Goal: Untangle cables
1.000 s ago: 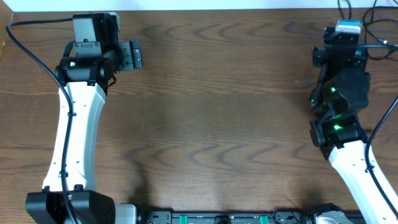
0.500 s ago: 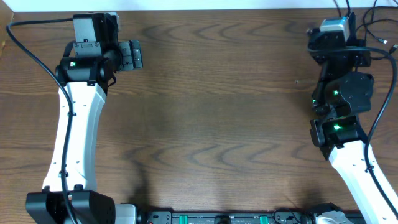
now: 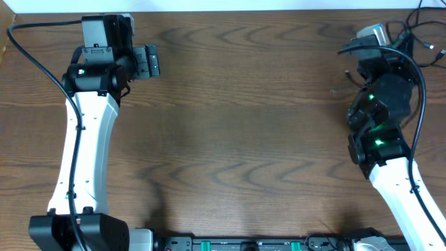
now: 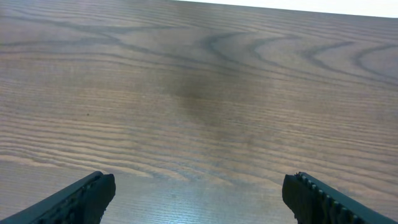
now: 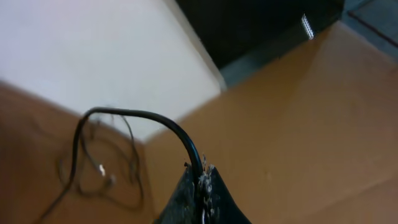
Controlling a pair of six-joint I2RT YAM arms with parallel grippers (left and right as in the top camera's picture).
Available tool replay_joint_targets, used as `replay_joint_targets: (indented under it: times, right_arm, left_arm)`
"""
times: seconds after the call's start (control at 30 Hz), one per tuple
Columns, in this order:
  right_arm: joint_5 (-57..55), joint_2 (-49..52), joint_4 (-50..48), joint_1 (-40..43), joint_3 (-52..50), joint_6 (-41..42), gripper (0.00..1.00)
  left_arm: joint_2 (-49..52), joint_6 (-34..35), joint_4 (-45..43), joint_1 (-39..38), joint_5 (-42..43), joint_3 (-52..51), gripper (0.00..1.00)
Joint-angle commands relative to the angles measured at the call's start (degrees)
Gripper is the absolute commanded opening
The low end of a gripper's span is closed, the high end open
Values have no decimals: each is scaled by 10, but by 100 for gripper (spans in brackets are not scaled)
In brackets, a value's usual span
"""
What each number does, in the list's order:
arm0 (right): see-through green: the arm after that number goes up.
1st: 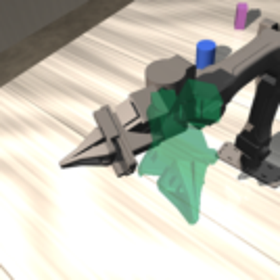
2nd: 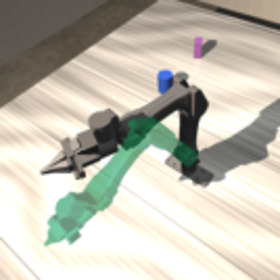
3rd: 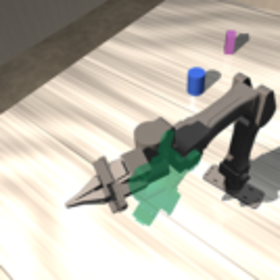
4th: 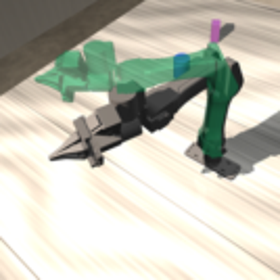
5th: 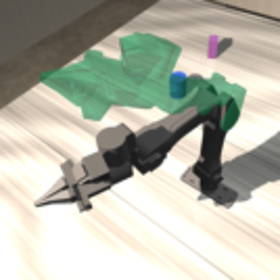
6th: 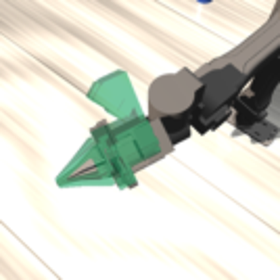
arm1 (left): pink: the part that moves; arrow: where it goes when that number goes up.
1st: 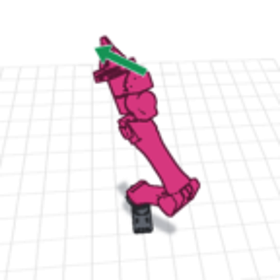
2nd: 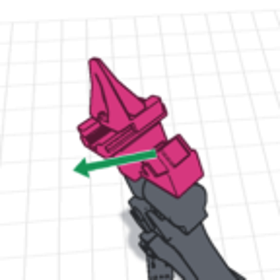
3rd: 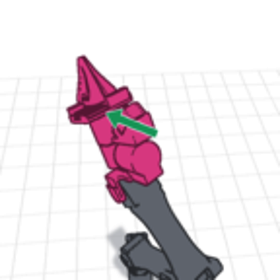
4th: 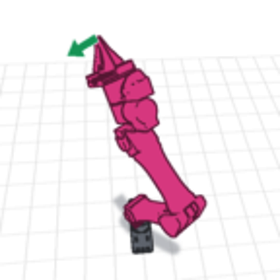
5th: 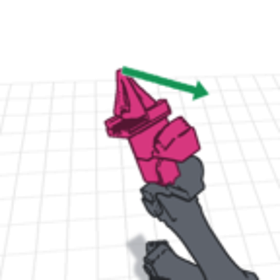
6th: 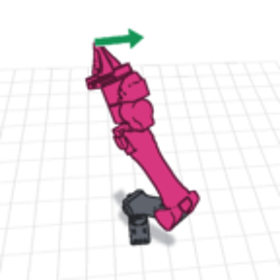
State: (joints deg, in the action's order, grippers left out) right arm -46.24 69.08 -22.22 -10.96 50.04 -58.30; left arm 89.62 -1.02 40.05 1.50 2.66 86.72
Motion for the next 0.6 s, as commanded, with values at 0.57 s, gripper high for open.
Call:
replay_joint_targets:
  times: [0.57]
  right_arm:
    - [-113,-6,358,121,2,284,1]
  left_arm:
    - [0,9,0,2,-3,2,92]
